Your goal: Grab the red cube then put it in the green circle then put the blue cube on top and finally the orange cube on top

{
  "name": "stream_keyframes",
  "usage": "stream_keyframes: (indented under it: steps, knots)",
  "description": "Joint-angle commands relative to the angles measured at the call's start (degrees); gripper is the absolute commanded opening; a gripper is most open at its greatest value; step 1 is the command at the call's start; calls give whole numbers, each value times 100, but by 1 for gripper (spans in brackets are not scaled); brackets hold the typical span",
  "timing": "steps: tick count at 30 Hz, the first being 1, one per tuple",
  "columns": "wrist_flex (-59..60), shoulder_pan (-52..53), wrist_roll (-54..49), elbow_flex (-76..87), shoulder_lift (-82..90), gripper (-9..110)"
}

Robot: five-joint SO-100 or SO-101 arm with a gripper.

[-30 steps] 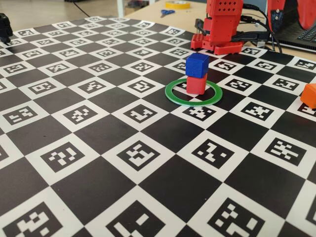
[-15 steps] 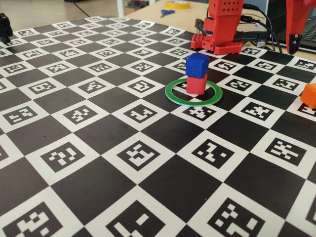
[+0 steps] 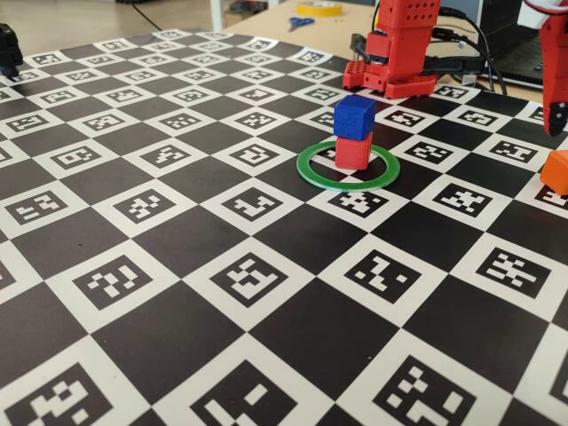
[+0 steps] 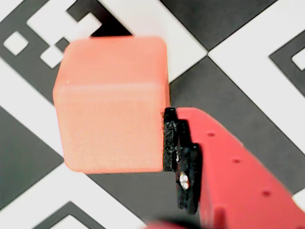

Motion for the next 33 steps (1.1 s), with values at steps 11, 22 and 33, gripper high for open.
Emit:
stream_keyframes:
  steps: [11, 22, 33]
  knots:
    - [-62, -70, -18, -35, -79, 47]
    - [-105, -369, -141, -44, -343, 46]
    - [-105, -316, -281, -176, -422, 42]
